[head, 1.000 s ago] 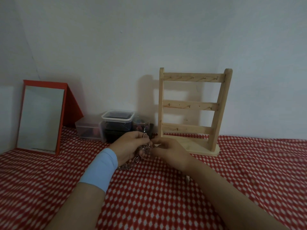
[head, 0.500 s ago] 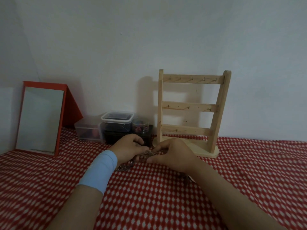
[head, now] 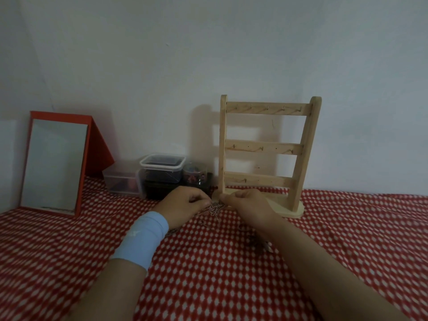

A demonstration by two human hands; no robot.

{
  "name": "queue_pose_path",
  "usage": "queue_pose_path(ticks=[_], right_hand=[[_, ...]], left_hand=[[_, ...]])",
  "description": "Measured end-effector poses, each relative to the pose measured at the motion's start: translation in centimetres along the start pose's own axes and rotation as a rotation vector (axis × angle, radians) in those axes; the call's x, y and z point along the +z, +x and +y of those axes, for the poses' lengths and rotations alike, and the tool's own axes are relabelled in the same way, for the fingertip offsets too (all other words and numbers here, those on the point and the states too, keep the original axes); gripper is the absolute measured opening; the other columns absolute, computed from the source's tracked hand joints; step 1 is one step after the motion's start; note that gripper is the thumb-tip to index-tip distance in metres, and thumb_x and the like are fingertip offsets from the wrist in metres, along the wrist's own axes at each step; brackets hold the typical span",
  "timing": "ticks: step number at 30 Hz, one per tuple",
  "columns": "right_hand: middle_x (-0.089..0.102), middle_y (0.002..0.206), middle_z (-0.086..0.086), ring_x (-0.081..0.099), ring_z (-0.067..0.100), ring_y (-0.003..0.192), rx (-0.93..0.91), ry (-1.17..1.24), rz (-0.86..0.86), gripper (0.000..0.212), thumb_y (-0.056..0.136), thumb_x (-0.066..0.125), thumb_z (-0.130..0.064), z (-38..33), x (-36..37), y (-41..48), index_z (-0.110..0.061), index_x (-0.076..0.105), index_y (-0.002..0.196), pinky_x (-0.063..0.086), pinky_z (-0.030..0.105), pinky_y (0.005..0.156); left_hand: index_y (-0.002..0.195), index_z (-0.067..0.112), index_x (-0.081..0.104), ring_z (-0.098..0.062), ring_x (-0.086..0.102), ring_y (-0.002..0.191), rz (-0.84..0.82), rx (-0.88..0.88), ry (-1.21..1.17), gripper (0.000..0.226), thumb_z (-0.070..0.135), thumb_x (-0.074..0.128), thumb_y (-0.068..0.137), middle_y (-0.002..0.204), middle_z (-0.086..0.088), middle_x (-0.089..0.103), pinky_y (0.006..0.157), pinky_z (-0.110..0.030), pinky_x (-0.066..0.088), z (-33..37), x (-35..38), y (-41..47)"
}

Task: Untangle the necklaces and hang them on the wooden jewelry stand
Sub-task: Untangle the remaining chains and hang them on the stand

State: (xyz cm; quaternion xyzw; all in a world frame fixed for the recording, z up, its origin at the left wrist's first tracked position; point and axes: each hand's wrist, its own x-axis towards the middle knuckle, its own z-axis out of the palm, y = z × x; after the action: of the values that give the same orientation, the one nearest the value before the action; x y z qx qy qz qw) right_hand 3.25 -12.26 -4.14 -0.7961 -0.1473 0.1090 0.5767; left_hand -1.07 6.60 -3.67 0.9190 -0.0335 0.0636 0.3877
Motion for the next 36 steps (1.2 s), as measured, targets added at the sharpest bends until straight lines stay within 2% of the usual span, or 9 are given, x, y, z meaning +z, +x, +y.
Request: queue_pose_path(ticks=[3, 6, 9, 12, 15, 19, 24, 30, 36], right_hand=[[0.056, 0.051, -0.006, 0.052, 0.006, 0.041, 0.041, -0.028, -0.077, 0.048, 0.092, 0.069, -0.047, -0.3, -0.8, -0.1, -0.005, 0.064, 0.069, 0.039, 0.015, 0.046], [0.056, 0.048, -0.012, 0.049, -0.002, 0.038, 0.065, -0.036, -0.163, 0.036, 0.092, 0.072, -0.038, -0.7, -2.2, -0.5, -0.002, 0.074, 0.093, 0.036, 0.01, 0.04], [0.071, 0.065, -0.016, 0.063, -0.01, 0.054, 0.001, -0.18, -0.171, 0.02, 0.092, 0.071, -0.035, -0.5, -2.4, -0.3, -0.017, 0.079, 0.091, 0.04, 0.004, 0.048], [0.075, 0.082, -0.014, 0.068, -0.007, 0.075, -0.08, -0.349, -0.145, 0.025, 0.095, 0.066, -0.044, -0.4, -1.8, 0.0, -0.024, 0.077, 0.084, 0.044, 0.01, 0.067], [0.067, 0.071, -0.009, 0.062, 0.002, 0.063, -0.108, -0.305, -0.174, 0.031, 0.103, 0.054, -0.038, -0.1, -1.3, 0.0, -0.017, 0.07, 0.086, 0.046, 0.016, 0.062], [0.053, 0.059, -0.006, 0.043, 0.008, 0.045, -0.072, 0.009, -0.303, 0.029, 0.106, 0.05, -0.03, 0.4, -0.6, 0.0, -0.004, 0.063, 0.107, 0.036, 0.02, 0.044], [0.075, 0.099, -0.005, 0.07, 0.009, 0.089, -0.274, -0.187, -0.183, 0.018, 0.087, 0.08, -0.029, 0.7, -0.4, 0.3, -0.026, 0.076, 0.104, 0.054, 0.017, 0.08], [0.079, 0.094, -0.007, 0.073, 0.005, 0.088, -0.275, -0.037, -0.132, 0.011, 0.091, 0.073, -0.017, 1.1, -0.3, 0.4, -0.016, 0.082, 0.098, 0.054, 0.012, 0.075], [0.078, 0.086, -0.009, 0.072, 0.0, 0.081, -0.194, -0.014, -0.098, 0.019, 0.096, 0.067, -0.027, 0.9, -0.5, 0.5, -0.015, 0.081, 0.091, 0.05, 0.01, 0.072]], left_hand=[[0.097, 0.03, 0.07, 0.002, 0.066, 0.081, -0.032, -0.028, -0.083, 0.012, 0.038, 0.069, 0.088, 0.086, 0.011, 0.072, 0.077, -0.016, 0.047, 0.0, 0.0, -0.1], [0.093, 0.028, 0.069, 0.003, 0.066, 0.072, -0.052, -0.003, -0.073, 0.01, 0.03, 0.075, 0.084, 0.077, 0.009, 0.072, 0.068, -0.01, 0.046, 0.0, -0.5, -0.4], [0.091, 0.031, 0.072, 0.006, 0.066, 0.077, -0.077, 0.01, -0.023, 0.005, 0.029, 0.073, 0.086, 0.079, 0.015, 0.072, 0.072, -0.009, 0.046, -0.1, -0.9, -0.4], [0.092, 0.028, 0.075, 0.002, 0.065, 0.088, -0.08, -0.009, 0.072, 0.013, 0.034, 0.064, 0.092, 0.092, 0.014, 0.072, 0.085, -0.018, 0.048, -0.1, -0.5, -0.1], [0.089, 0.016, 0.076, -0.006, 0.064, 0.078, -0.053, -0.04, 0.061, 0.028, 0.035, 0.057, 0.097, 0.081, 0.007, 0.071, 0.079, -0.024, 0.049, -0.2, 0.0, 0.2], [0.081, 0.018, 0.074, -0.012, 0.066, 0.079, -0.053, -0.071, -0.027, 0.032, 0.038, 0.055, 0.098, 0.082, -0.002, 0.072, 0.079, -0.028, 0.051, -0.2, 0.4, 0.2], [0.094, 0.027, 0.074, -0.006, 0.066, 0.09, -0.032, -0.109, -0.115, 0.022, 0.039, 0.057, 0.096, 0.093, 0.008, 0.073, 0.085, -0.024, 0.049, -0.1, 0.6, 0.3], [0.104, 0.027, 0.066, -0.01, 0.066, 0.096, -0.084, -0.136, -0.272, 0.019, 0.04, 0.064, 0.091, 0.096, 0.005, 0.072, 0.092, -0.029, 0.05, -0.5, 0.7, 0.3], [0.101, 0.028, 0.07, -0.002, 0.066, 0.092, -0.012, 0.009, -0.104, 0.02, 0.023, 0.077, 0.083, 0.097, 0.009, 0.071, 0.088, -0.02, 0.051, -1.0, 0.6, 0.3]])
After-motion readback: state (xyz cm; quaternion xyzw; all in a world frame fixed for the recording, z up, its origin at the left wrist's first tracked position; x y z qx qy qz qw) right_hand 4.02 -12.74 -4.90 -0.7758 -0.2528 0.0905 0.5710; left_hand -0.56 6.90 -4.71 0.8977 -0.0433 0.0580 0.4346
